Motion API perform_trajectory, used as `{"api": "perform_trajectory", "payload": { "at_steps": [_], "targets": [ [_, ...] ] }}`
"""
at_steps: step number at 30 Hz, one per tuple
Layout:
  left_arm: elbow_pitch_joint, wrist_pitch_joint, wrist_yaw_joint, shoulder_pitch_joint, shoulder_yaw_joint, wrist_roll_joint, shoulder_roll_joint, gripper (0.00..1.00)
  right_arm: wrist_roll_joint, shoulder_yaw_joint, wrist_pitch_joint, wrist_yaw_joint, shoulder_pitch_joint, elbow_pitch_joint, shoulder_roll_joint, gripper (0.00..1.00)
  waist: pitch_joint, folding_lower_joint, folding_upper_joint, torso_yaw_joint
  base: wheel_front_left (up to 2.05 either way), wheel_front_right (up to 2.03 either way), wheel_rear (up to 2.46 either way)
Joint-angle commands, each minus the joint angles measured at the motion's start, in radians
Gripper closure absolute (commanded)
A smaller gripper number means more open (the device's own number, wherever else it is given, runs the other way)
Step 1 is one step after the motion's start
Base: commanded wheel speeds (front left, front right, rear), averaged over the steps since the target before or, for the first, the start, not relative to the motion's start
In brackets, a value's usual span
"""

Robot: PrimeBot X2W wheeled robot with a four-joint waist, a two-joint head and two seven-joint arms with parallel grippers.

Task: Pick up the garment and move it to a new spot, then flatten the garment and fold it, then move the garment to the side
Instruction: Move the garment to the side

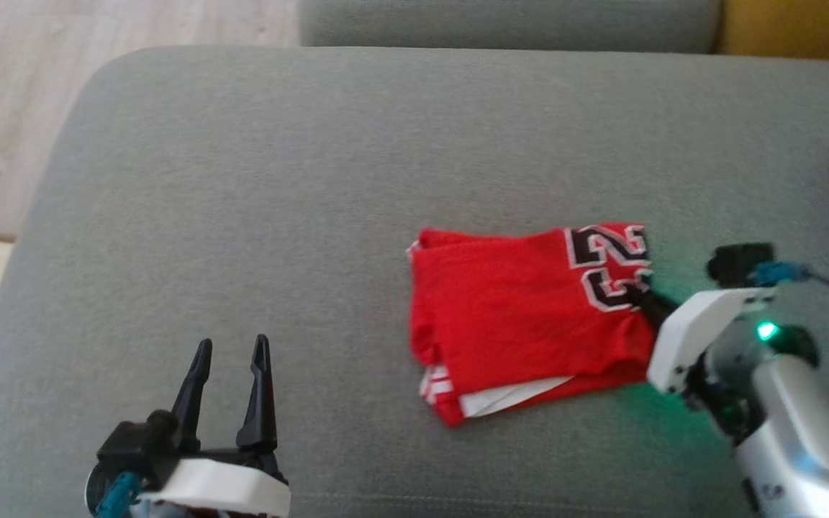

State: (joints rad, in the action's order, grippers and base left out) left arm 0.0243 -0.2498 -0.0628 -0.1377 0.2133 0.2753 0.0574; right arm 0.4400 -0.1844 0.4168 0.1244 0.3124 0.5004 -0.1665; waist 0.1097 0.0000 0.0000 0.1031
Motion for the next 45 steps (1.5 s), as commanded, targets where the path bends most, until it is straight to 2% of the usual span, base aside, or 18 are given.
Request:
{"api": "perform_trajectory", "payload": {
  "at_steps": [1,6,7,9,16,20,25,30,39,45],
  "targets": [
    [-0.044,-0.012,-0.003,0.047,-0.029,-0.006,-0.007,0.00,-0.001,-0.004,-0.007,0.006,0.045,-0.053,-0.034,1.00,0.011,0.0000,0.0000,-0.042,0.00,0.00,0.00],
    [-0.069,-0.012,-0.001,0.062,-0.024,-0.017,-0.007,0.00,-0.011,0.035,0.005,0.006,0.053,-0.118,-0.098,1.00,0.041,0.0000,0.0000,-0.144,0.00,0.00,0.00],
    [-0.075,-0.012,0.003,0.073,-0.022,-0.023,-0.007,0.00,-0.012,0.054,0.010,0.006,0.055,-0.146,-0.113,1.00,0.059,0.0000,0.0000,-0.192,0.00,0.00,0.00],
    [-0.079,-0.012,0.008,0.086,-0.020,-0.031,-0.007,0.00,-0.013,0.074,0.011,0.006,0.059,-0.173,-0.119,1.00,0.079,0.0000,0.0000,-0.242,0.00,0.00,0.00],
    [-0.072,-0.012,0.033,0.133,-0.015,-0.073,-0.007,0.00,-0.016,0.121,-0.006,0.006,0.079,-0.218,-0.096,1.00,0.147,0.0000,0.0000,-0.392,0.00,0.00,0.00],
    [-0.062,-0.012,0.047,0.156,-0.017,-0.096,-0.004,0.00,-0.020,0.127,-0.023,0.006,0.092,-0.218,-0.073,1.00,0.174,0.0000,0.0000,-0.437,0.00,0.00,0.00],
    [-0.051,-0.012,0.059,0.172,-0.018,-0.111,-0.004,0.00,-0.027,0.127,-0.040,0.006,0.115,-0.203,-0.055,1.00,0.190,0.0000,0.0000,-0.446,0.00,0.00,0.00],
    [-0.044,-0.012,0.064,0.180,-0.021,-0.114,-0.005,0.00,-0.035,0.122,-0.048,0.006,0.150,-0.185,-0.052,1.00,0.186,0.0000,0.0000,-0.419,0.00,0.00,0.00],
    [-0.046,-0.012,0.056,0.172,-0.019,-0.097,-0.006,0.00,-0.059,0.127,-0.037,0.006,0.261,-0.142,-0.075,1.00,0.155,0.0000,0.0000,-0.359,0.00,0.00,0.00],
    [-0.052,-0.012,0.047,0.162,-0.018,-0.090,-0.007,0.00,-0.100,0.151,-0.026,0.006,0.392,-0.066,-0.099,1.00,0.142,0.0000,0.0000,-0.329,0.00,0.00,0.00]
  ]
}}
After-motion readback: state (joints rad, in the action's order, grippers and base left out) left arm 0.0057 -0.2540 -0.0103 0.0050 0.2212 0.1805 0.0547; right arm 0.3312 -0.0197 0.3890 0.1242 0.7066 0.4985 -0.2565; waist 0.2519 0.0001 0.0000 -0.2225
